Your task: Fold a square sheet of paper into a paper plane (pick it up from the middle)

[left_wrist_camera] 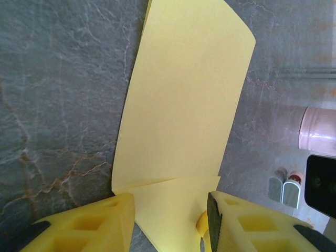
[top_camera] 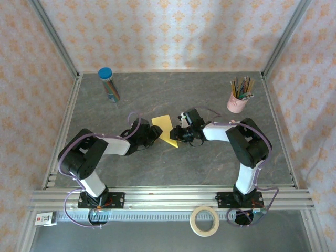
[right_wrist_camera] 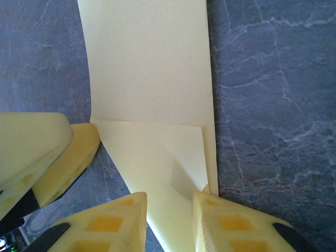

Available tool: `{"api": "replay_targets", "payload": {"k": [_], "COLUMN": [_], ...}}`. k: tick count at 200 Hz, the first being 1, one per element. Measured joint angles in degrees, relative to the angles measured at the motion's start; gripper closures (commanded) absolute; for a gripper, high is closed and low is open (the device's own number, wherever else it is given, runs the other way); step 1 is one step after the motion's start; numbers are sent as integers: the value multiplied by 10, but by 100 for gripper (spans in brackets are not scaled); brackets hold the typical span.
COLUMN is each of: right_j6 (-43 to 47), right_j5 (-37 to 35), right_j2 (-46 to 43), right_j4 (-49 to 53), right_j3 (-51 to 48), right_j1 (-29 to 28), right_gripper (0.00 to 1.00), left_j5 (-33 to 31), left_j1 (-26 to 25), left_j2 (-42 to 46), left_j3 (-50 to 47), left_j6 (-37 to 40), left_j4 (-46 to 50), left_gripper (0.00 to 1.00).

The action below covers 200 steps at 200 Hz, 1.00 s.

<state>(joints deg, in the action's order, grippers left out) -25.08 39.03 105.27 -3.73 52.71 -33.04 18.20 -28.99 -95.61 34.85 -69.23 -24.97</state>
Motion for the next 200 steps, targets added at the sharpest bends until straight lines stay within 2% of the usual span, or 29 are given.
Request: {"api": "replay_targets", "payload": {"k": [88,200], "right_j6": [0,0], "right_j5": [0,1], "right_j2": [0,1], "right_j4": [0,0], "right_j3": [0,0], "right_j1": [1,1], "right_gripper": [72,72], "left_j5": [-24,-37], "left_j1": [-3,-10], "left_j2": [15,-15], "left_j3": [2,74], "left_j6": [-14,-12], "left_j4": [39,123], "left_gripper": [57,58]}}
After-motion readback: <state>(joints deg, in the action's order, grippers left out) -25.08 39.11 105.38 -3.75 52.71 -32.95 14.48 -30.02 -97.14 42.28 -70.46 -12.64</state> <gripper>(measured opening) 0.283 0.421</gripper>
